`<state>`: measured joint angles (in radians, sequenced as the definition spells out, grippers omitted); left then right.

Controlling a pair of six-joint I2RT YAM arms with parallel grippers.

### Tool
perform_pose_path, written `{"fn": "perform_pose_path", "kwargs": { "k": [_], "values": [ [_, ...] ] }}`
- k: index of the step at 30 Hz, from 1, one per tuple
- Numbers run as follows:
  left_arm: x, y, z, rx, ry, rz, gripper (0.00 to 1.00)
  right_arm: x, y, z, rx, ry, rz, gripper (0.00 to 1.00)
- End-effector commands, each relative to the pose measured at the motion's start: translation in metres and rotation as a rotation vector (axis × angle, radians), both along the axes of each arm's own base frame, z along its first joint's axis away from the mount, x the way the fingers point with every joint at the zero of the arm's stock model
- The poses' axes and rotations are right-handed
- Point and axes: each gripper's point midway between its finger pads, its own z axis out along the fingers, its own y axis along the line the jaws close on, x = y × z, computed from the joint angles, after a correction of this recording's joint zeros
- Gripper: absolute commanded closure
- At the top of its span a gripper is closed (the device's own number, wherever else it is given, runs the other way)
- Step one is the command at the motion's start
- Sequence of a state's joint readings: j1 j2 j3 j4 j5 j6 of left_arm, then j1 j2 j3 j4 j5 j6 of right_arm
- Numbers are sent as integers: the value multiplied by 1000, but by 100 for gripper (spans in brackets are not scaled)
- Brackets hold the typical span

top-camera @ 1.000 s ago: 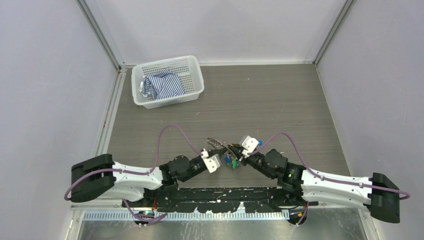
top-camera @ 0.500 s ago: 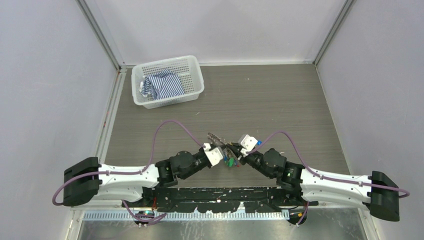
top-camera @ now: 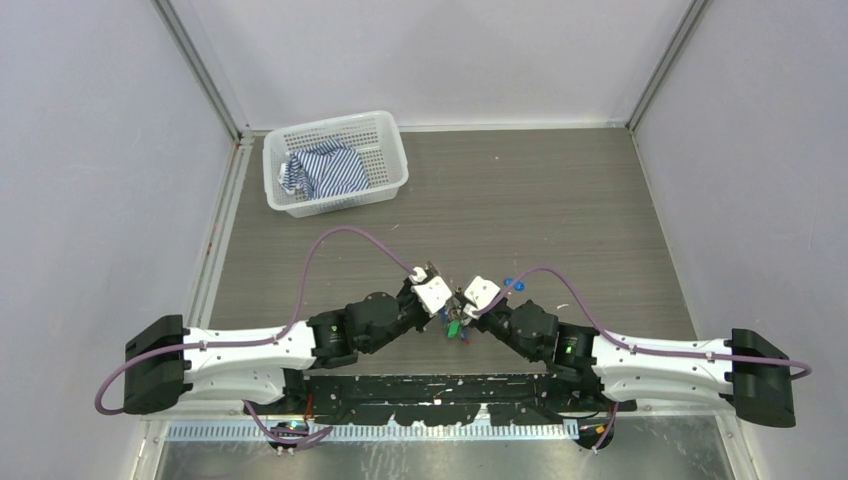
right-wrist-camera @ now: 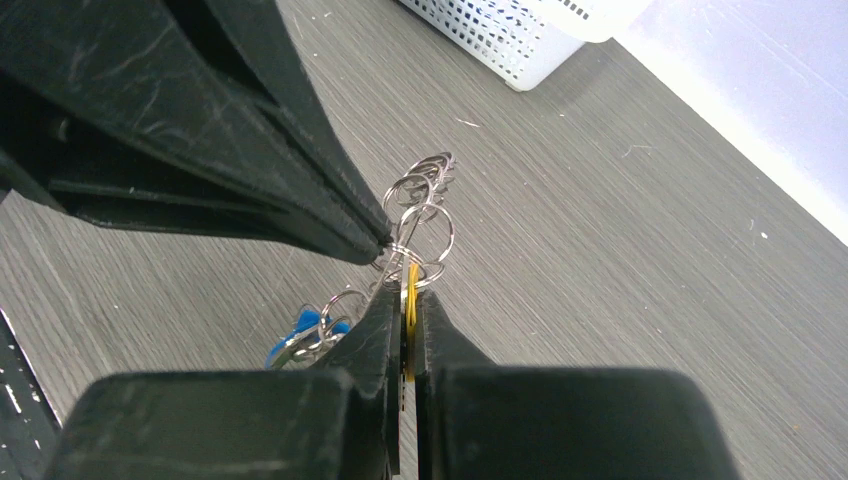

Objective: Remove the keys from the keyring

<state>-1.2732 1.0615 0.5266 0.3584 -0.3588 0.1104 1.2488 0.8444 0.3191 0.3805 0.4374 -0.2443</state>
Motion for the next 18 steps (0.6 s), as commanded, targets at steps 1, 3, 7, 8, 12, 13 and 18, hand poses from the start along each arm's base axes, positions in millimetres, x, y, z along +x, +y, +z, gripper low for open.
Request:
{"fn": "perform_pose_path", "kwargs": {
  "k": [1, 3, 7, 8, 12, 13, 18],
  "values": [
    [6, -4, 45, -142, 24, 51, 100, 5, 2, 32, 66, -54, -24, 99],
    [6, -4, 46, -148, 32, 52, 100, 3, 2, 33, 68, -57, -20, 99],
    [5, -4, 43, -143, 42, 52, 100, 5, 1, 33, 61, -63, -33, 99],
    [5, -4, 41, -143, 44, 51, 100, 6, 0, 34, 60, -66, -39, 99],
    [6, 1, 35, -176, 21, 62, 100, 8, -8, 42, 122, -80, -70, 99],
    [6, 4, 32, -197, 9, 62, 100, 7, -9, 44, 143, -85, -68, 99],
    [-5, 6, 22, -211, -48, -27, 86, -3, -12, 55, 240, -84, -20, 99]
  ]
}}
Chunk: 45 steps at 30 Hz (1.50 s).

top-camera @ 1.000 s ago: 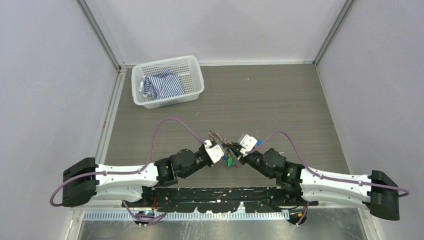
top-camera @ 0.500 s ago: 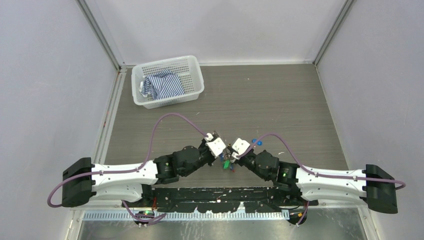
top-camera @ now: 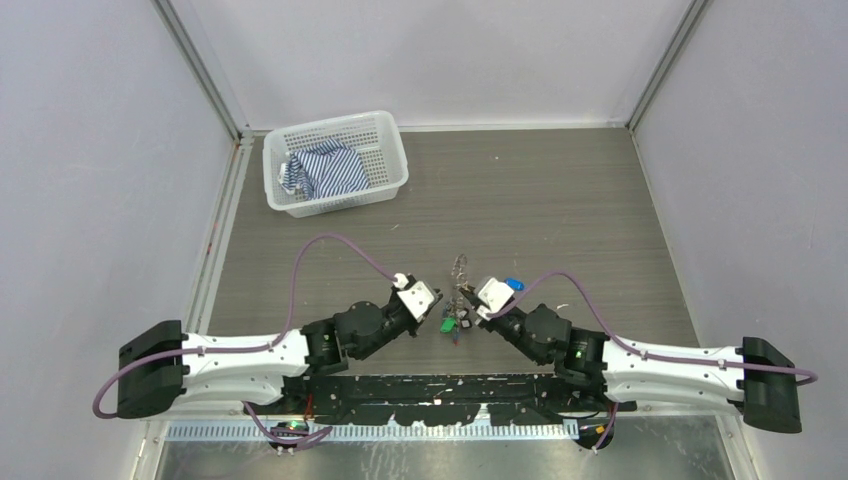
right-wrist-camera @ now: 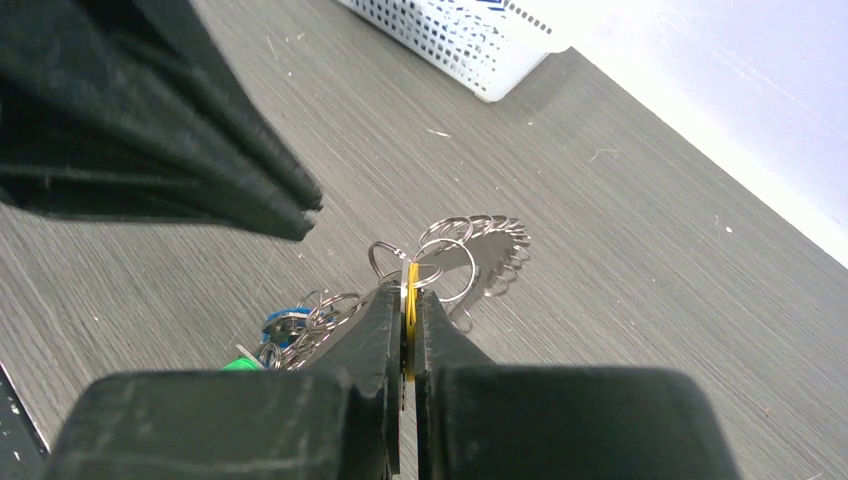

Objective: Remove the keys from the keyring

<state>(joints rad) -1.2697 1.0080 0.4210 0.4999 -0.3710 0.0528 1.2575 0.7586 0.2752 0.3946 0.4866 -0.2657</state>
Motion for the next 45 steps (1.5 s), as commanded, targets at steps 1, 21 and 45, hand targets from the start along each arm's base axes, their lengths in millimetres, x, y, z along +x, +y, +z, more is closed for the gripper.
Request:
{"fn": "perform_pose_path", "kwargs": {
  "k": [1, 21, 45],
  "values": [
    [-3, -5, 20, -82, -75, -53, 83, -7, 4, 50, 221, -47, 41, 99],
    [-24, -22, 37, -183, -192, -237, 76, -26, 9, 64, 248, -38, 161, 99],
    [-15, -25, 27, -88, -210, -176, 100, -8, -9, 53, 221, 21, 4, 99]
  ]
}}
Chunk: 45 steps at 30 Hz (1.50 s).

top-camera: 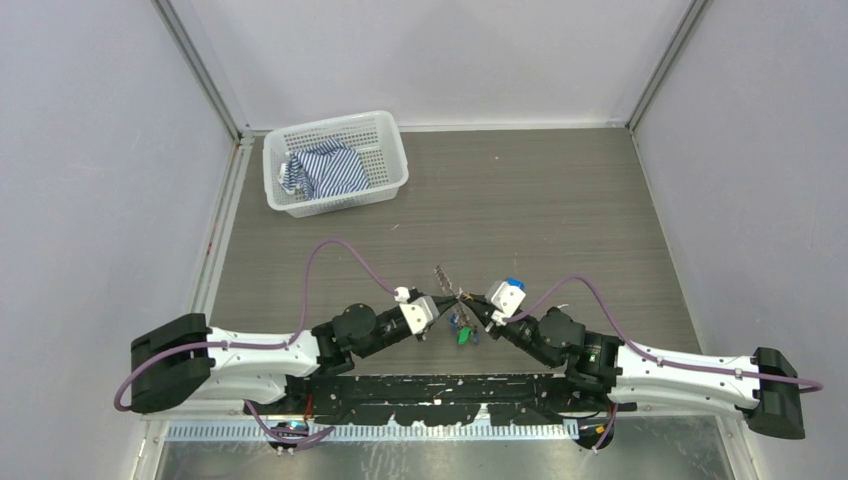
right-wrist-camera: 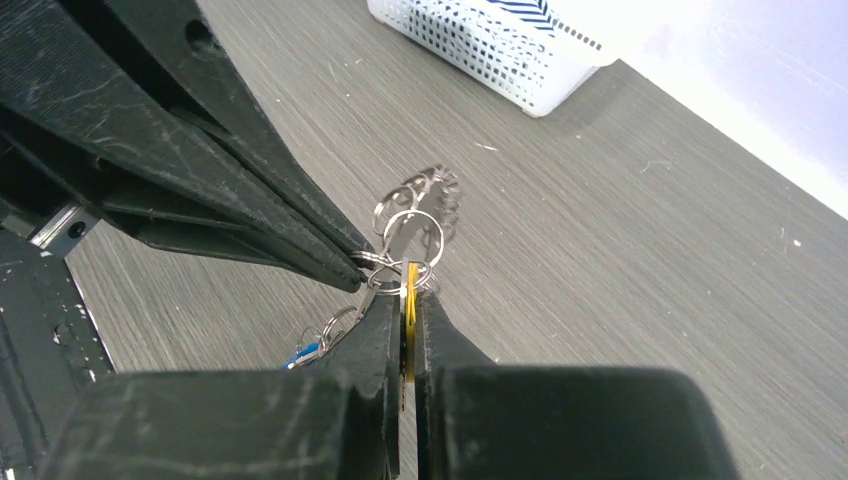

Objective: Remove the keys from the keyring

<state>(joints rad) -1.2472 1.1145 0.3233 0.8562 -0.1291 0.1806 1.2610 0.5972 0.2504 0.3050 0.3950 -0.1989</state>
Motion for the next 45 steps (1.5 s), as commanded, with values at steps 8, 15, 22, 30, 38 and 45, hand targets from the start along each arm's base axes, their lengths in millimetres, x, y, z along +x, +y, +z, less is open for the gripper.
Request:
{"fn": "perform_pose_path", "kwargs": {
  "k": [8, 15, 22, 30, 38, 45],
  "values": [
    [19, 1, 16, 52, -54, 190, 100, 22, -3, 26, -6, 19, -153, 99],
    [34, 7, -3, -1, 52, 340, 99, 24, -5, 11, -45, 69, -185, 99],
    [34, 2, -26, -15, 111, 363, 99, 26, -7, -9, -30, 142, -239, 99],
    [37, 6, -35, 9, 119, 391, 99, 21, -7, -18, -17, 181, -223, 99],
    [47, 13, -36, -33, 203, 505, 99, 16, -1, -20, -12, 173, -175, 99],
    [46, 9, -32, -52, 260, 506, 100, 18, 3, -20, -47, 139, -164, 99]
  ]
}}
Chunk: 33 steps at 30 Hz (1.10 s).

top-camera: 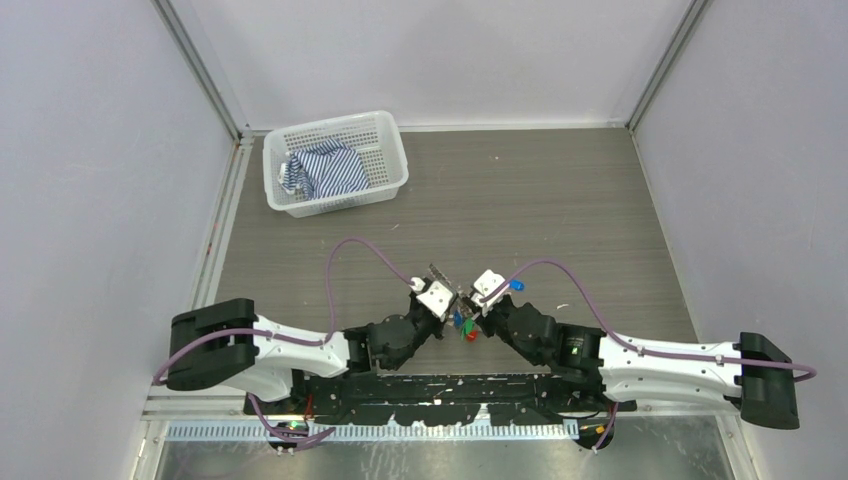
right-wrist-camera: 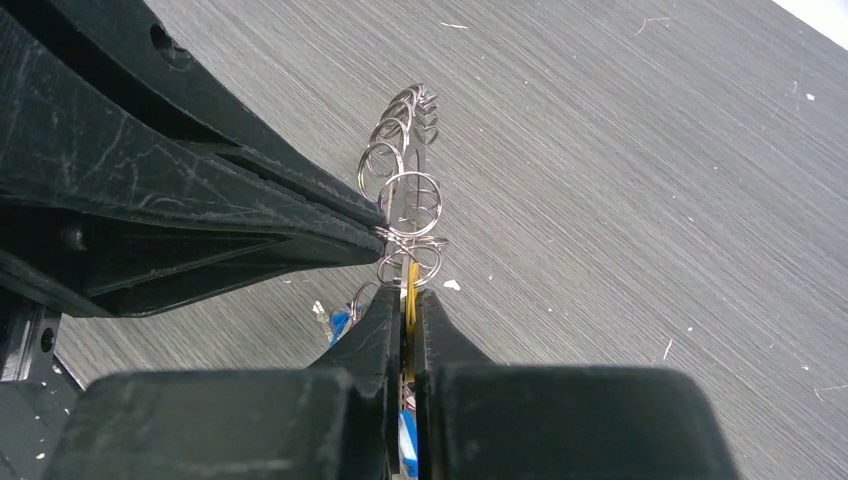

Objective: Remove the keys from the keyring

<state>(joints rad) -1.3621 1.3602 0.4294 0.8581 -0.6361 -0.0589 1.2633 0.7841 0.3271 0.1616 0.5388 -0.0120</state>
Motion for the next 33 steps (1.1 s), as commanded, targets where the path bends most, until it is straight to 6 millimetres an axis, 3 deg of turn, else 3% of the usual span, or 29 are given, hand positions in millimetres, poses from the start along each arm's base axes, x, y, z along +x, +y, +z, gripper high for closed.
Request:
{"fn": "perform_pose_path", "kwargs": {
  "k": [1, 16, 24, 33],
  "values": [
    [14, 12, 8, -20, 34, 120, 100, 5, 8, 25, 63, -57, 1, 99],
    [5, -6, 7, -7, 65, 33, 100, 3, 20, 49, 88, -137, 72, 99],
    [3, -11, 9, -7, 38, 1, 100, 0, 24, 68, 204, -175, 94, 99],
    [-1, -12, 27, -99, -21, -43, 100, 2, 27, 69, 269, -158, 74, 99]
  ]
}}
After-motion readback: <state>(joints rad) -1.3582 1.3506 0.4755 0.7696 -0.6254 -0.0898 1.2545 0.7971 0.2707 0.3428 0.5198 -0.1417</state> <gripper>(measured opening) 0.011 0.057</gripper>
